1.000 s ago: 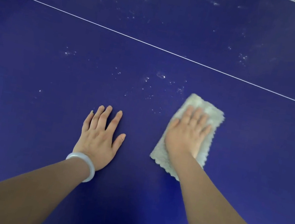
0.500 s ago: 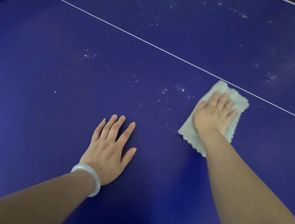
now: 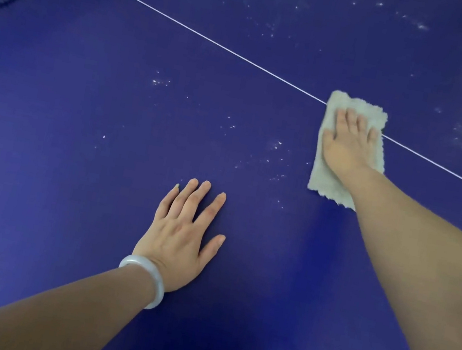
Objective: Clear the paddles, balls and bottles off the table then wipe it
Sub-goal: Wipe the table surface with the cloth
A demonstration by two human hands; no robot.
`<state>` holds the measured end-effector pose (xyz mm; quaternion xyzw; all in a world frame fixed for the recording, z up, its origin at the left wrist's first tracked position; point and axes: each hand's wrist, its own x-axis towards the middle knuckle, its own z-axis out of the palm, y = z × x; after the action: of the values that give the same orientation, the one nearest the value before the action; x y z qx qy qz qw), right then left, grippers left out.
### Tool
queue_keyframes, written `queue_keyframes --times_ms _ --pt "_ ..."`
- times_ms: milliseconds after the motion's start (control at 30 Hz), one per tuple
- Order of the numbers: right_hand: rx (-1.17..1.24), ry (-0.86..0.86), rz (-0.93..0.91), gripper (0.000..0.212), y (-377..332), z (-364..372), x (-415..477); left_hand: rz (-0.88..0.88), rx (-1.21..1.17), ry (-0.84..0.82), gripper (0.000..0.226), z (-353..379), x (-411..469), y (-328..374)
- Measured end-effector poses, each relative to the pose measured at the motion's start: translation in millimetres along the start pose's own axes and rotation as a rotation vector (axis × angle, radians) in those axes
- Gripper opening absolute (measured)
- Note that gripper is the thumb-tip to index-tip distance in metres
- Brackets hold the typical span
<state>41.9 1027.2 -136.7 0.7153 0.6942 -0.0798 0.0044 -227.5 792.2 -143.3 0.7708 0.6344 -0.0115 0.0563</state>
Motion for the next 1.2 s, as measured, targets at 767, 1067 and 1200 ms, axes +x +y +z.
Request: queue_keyframes --times_ms 767,1067,1200 --pt "-0.028 -0.009 -0.47 0.063 -28 25 -123 -0.022 -0.03 0.001 0.067 -1 -1 0" --pt "0.052 0.117 0.268 0.061 -14 30 -186 -0.022 -0.03 0.025 0.067 0 -1 0" --pt "0.07 0.082 0.045 0.061 -76 44 -208 -0.034 -0.014 0.001 0.069 -2 -1 2"
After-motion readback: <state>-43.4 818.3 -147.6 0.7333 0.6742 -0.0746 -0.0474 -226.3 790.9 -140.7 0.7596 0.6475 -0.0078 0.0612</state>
